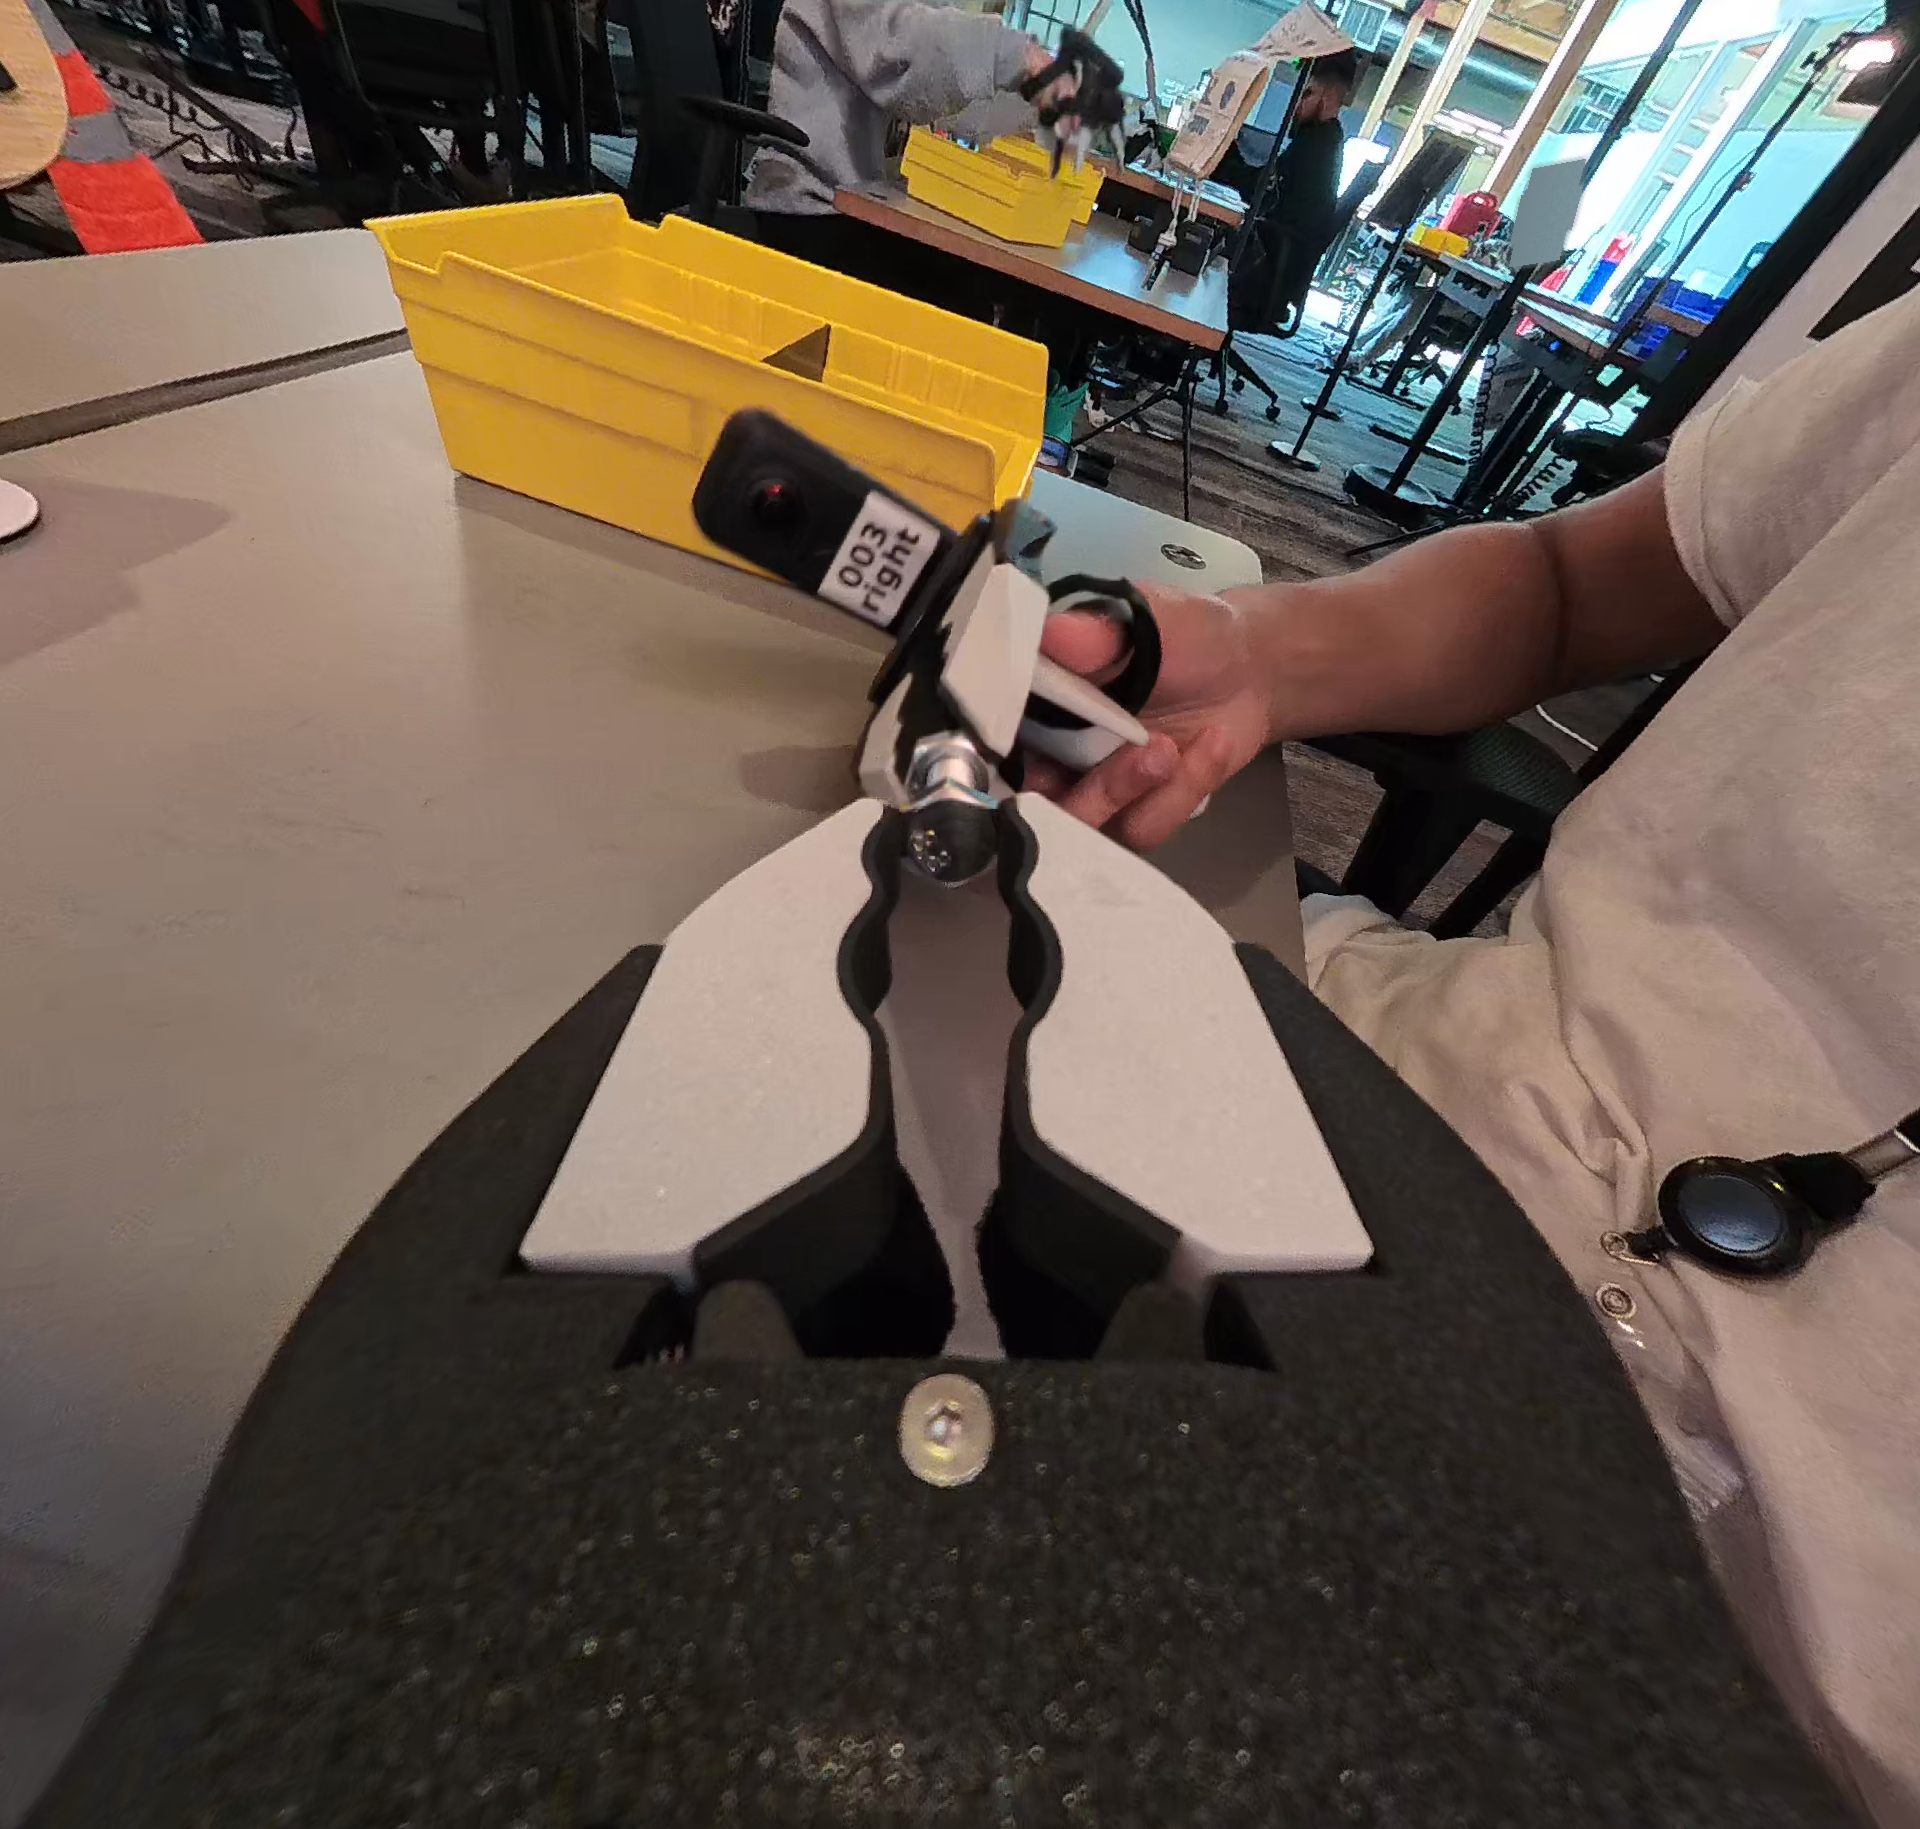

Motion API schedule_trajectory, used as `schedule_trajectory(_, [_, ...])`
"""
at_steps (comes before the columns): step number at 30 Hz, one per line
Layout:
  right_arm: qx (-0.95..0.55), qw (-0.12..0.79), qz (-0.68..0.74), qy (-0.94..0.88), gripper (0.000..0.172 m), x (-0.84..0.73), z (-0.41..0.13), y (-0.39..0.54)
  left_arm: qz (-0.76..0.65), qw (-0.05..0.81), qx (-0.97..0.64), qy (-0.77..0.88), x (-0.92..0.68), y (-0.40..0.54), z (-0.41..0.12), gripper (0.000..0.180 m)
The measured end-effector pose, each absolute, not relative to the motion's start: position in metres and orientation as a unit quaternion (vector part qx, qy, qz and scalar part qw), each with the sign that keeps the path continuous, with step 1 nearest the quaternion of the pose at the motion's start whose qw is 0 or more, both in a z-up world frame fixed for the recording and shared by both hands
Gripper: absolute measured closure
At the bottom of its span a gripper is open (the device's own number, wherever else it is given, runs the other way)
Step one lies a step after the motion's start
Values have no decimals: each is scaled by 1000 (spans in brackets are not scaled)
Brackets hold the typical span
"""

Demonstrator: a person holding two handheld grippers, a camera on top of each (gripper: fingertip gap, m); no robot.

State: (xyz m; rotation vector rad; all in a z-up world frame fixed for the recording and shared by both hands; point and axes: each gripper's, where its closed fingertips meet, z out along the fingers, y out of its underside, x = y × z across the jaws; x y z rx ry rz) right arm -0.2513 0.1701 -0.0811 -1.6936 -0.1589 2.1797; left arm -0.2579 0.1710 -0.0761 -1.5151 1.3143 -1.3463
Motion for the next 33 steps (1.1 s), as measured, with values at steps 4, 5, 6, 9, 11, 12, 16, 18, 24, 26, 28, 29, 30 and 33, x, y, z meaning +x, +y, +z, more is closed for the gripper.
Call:
schedule_trajectory(4, [-631,267,719,-121,155,-249,-80,171,-527,350,-589,503,-257,171,-77,163])
schedule_trajectory(5, [-637,296,696,-148,155,-250,-78,170,-537,345,-587,498,-257,171,-75,163])
schedule_trajectory(6, [-642,334,666,-181,155,-250,-76,170,-548,340,-584,492,-258,170,-73,163])
schedule_trajectory(9, [-643,457,528,-315,155,-250,-70,165,-584,318,-572,480,-259,165,-67,163])
schedule_trajectory(11, [-614,538,416,-401,155,-249,-66,160,-608,303,-559,475,-259,160,-62,163])
schedule_trajectory(12, [-594,574,355,-438,155,-248,-66,157,-617,296,-554,474,-258,158,-60,163])
schedule_trajectory(16, [-504,660,66,-552,155,-244,-76,155,-601,290,-561,490,-255,152,-67,163])
schedule_trajectory(18, [-419,686,-111,-584,155,-240,-71,154,-602,289,-559,491,-253,150,-67,163])
schedule_trajectory(24, [-321,703,-270,-575,154,-240,-63,155,-620,285,-554,477,-254,151,-61,163])
schedule_trajectory(26, [-372,707,-228,-556,147,-236,-64,161,-613,295,-557,477,-255,153,-60,163])
schedule_trajectory(28, [-480,677,-151,-538,148,-229,-78,173,-610,305,-560,470,-257,157,-59,163])
schedule_trajectory(29, [-536,654,-87,-527,145,-230,-84,177,-608,311,-564,464,-258,161,-59,163])
schedule_trajectory(30, [-583,627,2,-516,144,-235,-91,175,-606,318,-567,458,-259,166,-59,163])
schedule_trajectory(33, [-703,531,244,-406,136,-243,-106,178,-605,327,-574,445,-263,174,-58,164])
